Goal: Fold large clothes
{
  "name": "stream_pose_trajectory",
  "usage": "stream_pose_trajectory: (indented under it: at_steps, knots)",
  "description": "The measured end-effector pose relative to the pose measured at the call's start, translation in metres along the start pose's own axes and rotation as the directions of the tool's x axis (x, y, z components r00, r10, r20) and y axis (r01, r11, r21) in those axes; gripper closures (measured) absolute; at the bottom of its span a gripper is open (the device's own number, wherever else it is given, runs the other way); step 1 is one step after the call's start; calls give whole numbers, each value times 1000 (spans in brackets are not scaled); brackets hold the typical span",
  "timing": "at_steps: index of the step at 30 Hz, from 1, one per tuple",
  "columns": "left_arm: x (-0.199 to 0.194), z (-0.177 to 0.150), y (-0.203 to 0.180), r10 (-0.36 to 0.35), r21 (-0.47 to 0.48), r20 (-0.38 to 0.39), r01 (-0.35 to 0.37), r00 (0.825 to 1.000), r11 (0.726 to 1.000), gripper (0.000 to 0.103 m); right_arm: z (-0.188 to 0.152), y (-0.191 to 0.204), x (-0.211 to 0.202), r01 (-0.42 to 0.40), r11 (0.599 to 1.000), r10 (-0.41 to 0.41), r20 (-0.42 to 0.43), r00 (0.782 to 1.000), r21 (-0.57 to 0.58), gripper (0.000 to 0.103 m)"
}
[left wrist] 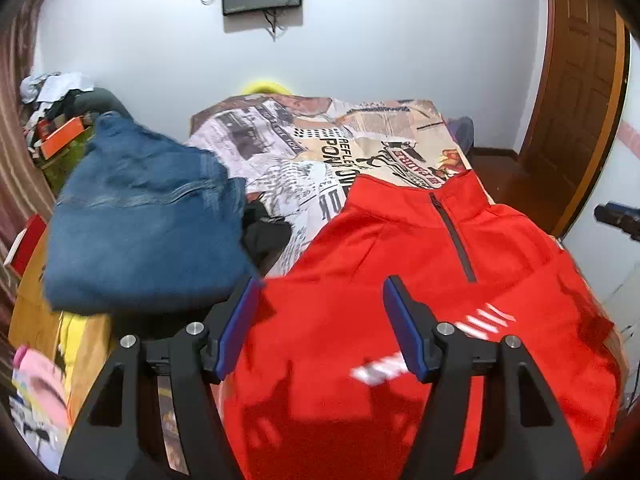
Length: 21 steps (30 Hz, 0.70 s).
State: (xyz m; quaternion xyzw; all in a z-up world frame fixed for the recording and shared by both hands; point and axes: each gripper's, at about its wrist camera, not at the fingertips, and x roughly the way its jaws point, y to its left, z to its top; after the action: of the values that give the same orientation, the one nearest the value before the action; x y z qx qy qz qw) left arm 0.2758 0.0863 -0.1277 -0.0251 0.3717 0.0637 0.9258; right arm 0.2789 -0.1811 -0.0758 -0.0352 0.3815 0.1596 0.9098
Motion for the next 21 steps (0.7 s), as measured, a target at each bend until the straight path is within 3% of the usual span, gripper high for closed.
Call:
stream_pose_trajectory:
  at_steps: [8,14,21]
  knots:
    - [88,50,-5,-71,-44,-104,67,992,997,39,46,4,47,-51,999,51,-23,998,2,40]
    - [145,76,-24,-134,-52,-161,127,978,991,39,62,6,110,-93,994,99,-116,988,56,40]
    - [207,85,-40,-194,-101,-228,175,954,979,39,67,13,174,-123,988,140,-223,965,89,40]
